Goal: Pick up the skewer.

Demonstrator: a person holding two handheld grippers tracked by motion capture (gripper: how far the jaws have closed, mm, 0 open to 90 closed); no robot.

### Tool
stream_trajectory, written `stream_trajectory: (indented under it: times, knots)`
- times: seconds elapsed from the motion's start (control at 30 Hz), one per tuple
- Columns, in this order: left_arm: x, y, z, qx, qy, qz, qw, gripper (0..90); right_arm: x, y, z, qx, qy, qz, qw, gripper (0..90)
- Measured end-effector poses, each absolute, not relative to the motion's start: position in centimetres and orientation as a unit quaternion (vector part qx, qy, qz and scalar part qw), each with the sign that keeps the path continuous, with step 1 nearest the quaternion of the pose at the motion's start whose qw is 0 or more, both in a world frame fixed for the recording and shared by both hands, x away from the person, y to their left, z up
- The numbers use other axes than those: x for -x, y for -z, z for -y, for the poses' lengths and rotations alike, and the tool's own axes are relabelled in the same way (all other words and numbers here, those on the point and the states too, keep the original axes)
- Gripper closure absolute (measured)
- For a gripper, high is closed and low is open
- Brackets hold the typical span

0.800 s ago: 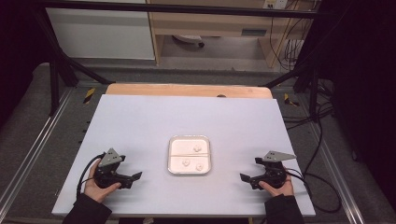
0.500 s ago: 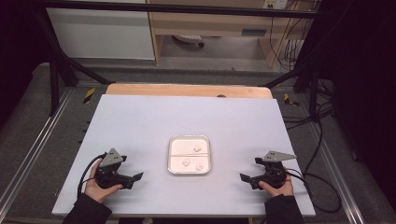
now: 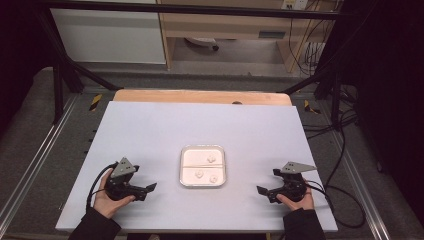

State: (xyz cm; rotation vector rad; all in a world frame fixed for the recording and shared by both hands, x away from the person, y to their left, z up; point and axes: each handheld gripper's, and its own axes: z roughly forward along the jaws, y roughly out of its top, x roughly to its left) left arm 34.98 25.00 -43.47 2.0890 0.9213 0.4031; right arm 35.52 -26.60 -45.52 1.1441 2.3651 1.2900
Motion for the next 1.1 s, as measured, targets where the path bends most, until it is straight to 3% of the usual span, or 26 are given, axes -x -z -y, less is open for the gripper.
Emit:
stream_trajectory:
  times: [0.33,0.8,1.1]
  knots:
    - [-35.2,42.6,-22.7,-0.836,-0.163,-0.352,0.389,19.4,-35.6,45.6,26.5,-0.387,-0.437,-0.805,0.108,1.2]
    - [-36.3,41.4,-19.2,-0.84,-0.143,-0.353,0.386,57.9,-35.5,45.6,26.5,-0.387,-0.437,-0.805,0.108,1.2]
    - [-37.5,41.3,-17.8,-0.833,-0.15,-0.371,0.383,74.1,-35.5,45.7,26.5,-0.387,-0.434,-0.807,0.108,1.3]
